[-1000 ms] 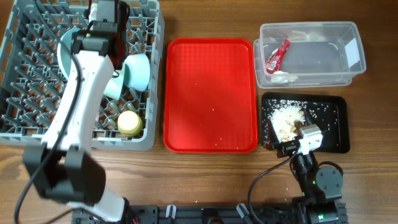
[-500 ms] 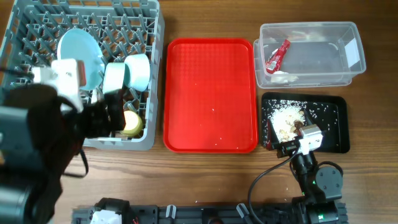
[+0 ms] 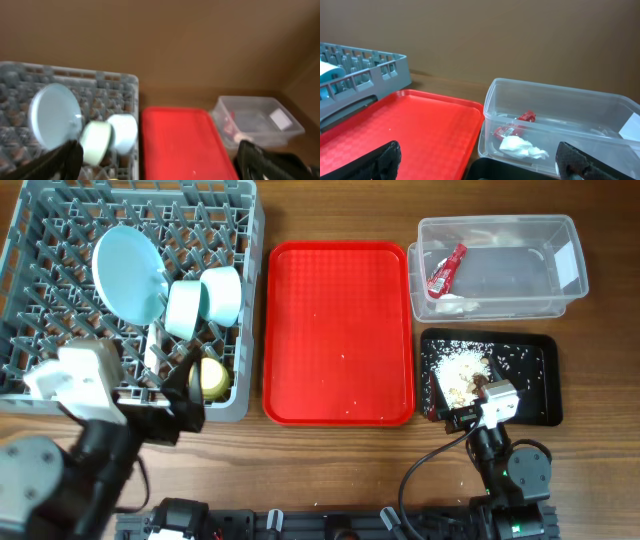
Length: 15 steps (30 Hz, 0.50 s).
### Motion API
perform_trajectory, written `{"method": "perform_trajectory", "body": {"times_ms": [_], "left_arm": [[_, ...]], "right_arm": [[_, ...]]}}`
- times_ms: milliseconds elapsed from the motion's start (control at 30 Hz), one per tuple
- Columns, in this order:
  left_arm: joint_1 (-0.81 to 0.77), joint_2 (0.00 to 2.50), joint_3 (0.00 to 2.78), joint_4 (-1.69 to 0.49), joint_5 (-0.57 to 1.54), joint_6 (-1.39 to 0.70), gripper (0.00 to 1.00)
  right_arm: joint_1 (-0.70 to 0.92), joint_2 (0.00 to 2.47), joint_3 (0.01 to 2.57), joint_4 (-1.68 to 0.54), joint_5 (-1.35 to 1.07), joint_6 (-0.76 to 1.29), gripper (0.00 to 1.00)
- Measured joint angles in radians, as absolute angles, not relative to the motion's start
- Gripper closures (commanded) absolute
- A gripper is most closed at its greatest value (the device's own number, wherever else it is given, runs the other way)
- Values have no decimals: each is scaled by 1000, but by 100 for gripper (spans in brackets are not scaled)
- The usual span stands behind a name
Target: Sort waste into correct bins and load items into the dishwasher rack
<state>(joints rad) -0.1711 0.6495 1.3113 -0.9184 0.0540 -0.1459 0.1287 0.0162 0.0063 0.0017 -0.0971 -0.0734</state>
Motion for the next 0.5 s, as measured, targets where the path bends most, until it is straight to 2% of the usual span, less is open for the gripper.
{"method": "perform_trajectory", "body": {"times_ms": [100,333,500], "left_arm": [[-171,489,1042,-707,97,-190,0],[-171,276,609,-496,126,-225,0],[-171,160,336,-279,129,-171,0]], "right_arm": [[129,15,6,2,-97,-73,0],[129,15,6,2,-97,-73,0],[129,15,6,2,-97,-73,0]]}}
